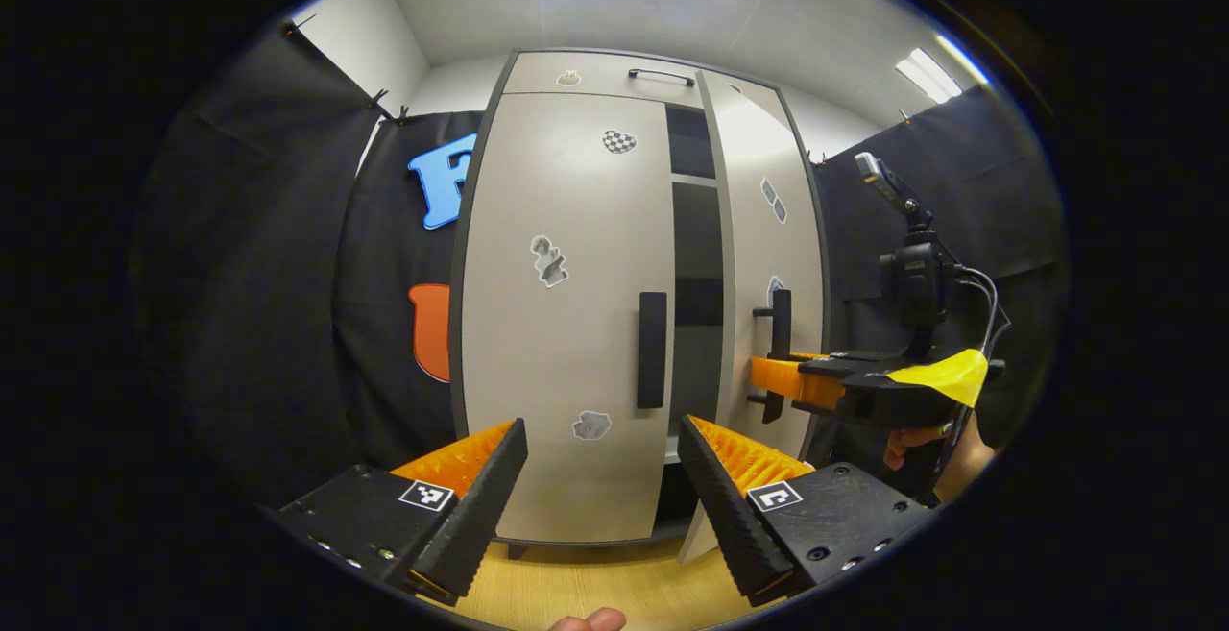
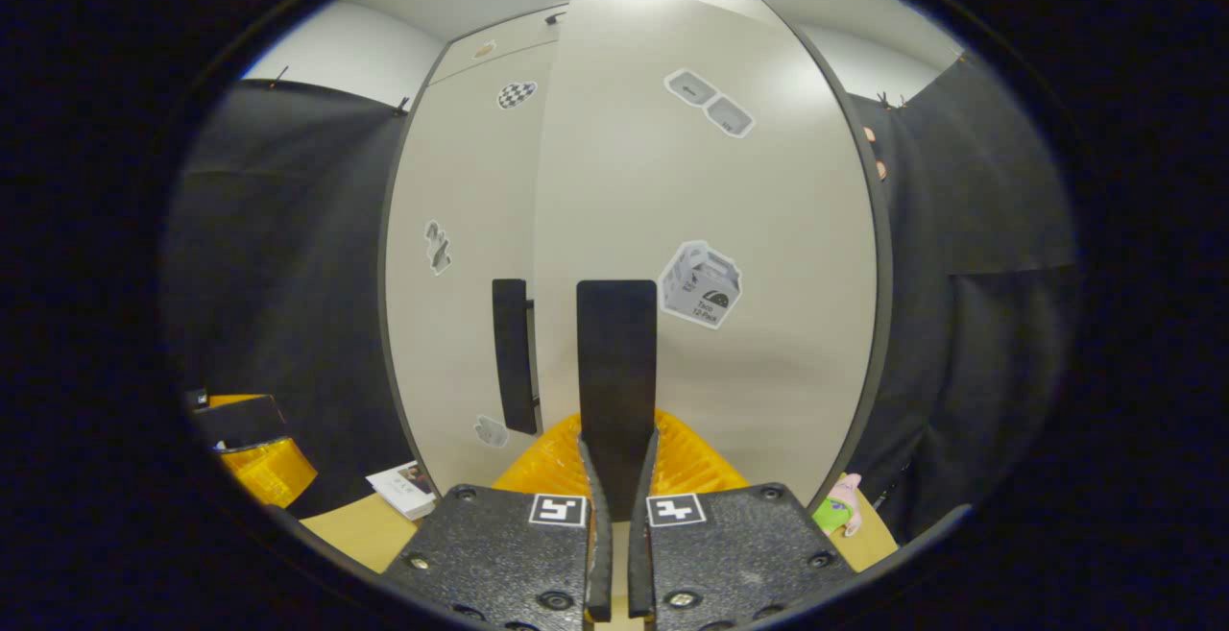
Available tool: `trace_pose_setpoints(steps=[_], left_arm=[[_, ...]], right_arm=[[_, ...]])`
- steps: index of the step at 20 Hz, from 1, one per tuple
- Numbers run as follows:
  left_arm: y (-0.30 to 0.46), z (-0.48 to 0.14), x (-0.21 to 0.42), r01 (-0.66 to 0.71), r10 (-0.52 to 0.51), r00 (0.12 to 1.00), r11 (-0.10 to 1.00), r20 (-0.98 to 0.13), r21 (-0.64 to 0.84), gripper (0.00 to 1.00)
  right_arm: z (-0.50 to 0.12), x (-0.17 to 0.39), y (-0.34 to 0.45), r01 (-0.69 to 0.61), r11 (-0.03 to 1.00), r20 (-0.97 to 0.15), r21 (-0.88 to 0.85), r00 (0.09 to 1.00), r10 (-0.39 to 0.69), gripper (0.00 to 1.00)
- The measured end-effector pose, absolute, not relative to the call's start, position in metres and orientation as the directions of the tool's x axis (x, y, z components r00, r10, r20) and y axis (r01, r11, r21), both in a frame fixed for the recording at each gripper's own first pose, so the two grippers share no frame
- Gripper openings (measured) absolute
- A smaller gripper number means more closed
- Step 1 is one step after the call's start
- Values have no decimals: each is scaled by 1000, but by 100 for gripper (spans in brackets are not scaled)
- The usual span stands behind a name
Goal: Open the right door of the double-door shoe cabinet with the right hand, and open the left door with the left hand.
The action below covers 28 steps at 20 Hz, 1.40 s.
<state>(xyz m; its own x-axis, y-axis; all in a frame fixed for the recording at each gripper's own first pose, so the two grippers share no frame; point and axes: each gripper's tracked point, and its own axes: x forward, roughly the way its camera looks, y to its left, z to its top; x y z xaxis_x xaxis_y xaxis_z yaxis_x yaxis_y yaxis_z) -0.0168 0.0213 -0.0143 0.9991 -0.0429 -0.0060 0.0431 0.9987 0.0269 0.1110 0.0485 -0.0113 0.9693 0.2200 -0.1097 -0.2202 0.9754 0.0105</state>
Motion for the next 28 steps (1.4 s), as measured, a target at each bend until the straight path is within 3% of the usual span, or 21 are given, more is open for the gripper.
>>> trace_pose_setpoints(steps=[19, 28], left_arm=[[-42, -16, -14, 118, -118, 993, 993, 21, -17, 95], [-70, -19, -8, 157, -157, 988, 987, 10, -35, 95]], right_arm=[[-1, 28, -58, -115, 993, -123, -38, 986, 109, 8], [3, 23, -153, 88, 992, -90, -89, 991, -96, 4]])
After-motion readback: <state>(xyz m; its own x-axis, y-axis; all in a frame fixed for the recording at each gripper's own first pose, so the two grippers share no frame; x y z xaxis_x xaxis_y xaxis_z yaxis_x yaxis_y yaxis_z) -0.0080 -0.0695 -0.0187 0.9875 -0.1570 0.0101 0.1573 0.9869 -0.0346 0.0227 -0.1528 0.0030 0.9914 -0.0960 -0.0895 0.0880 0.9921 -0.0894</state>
